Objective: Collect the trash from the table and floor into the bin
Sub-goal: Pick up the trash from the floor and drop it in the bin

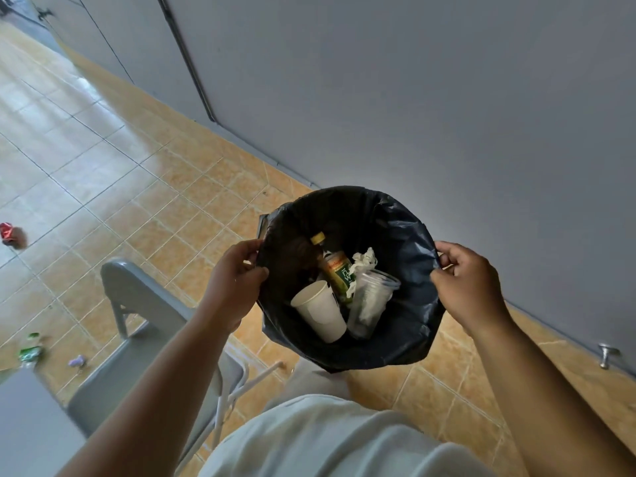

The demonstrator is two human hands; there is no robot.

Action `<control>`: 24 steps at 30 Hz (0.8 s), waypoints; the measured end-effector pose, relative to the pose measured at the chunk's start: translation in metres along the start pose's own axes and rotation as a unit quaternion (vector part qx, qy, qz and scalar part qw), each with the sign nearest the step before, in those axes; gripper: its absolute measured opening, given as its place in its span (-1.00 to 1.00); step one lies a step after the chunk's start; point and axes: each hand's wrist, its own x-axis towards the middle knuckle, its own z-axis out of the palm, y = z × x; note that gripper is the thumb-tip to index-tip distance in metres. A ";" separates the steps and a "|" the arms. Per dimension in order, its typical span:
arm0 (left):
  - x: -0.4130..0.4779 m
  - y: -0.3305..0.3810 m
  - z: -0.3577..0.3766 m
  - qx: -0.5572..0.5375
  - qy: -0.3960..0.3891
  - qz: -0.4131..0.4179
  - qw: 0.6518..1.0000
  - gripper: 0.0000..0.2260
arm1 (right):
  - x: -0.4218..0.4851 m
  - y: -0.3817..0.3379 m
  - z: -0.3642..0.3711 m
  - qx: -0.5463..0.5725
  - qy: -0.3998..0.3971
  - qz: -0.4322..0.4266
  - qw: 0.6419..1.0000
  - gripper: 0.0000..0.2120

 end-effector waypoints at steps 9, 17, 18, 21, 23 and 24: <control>0.143 0.054 -0.022 -0.041 0.005 -0.008 0.999 -0.57 | 0.137 -0.080 0.034 -0.047 -0.016 -0.029 0.998 -0.58; 0.213 0.093 -0.063 -0.070 0.064 0.007 0.995 -0.61 | 0.245 -0.159 0.081 -0.037 -0.062 -0.076 0.994 -0.61; 0.220 0.095 -0.068 -0.076 0.075 0.006 0.994 -0.62 | 0.259 -0.169 0.090 -0.035 -0.069 -0.087 0.993 -0.62; 0.240 0.101 -0.086 -0.094 0.114 -0.015 0.989 -0.63 | 0.301 -0.201 0.123 -0.032 -0.104 -0.116 0.987 -0.63; 0.254 0.102 -0.096 -0.105 0.141 -0.030 0.984 -0.63 | 0.330 -0.221 0.147 -0.036 -0.129 -0.139 0.981 -0.63; 0.261 0.103 -0.102 -0.108 0.155 -0.037 0.981 -0.63 | 0.344 -0.231 0.160 -0.034 -0.138 -0.150 0.978 -0.63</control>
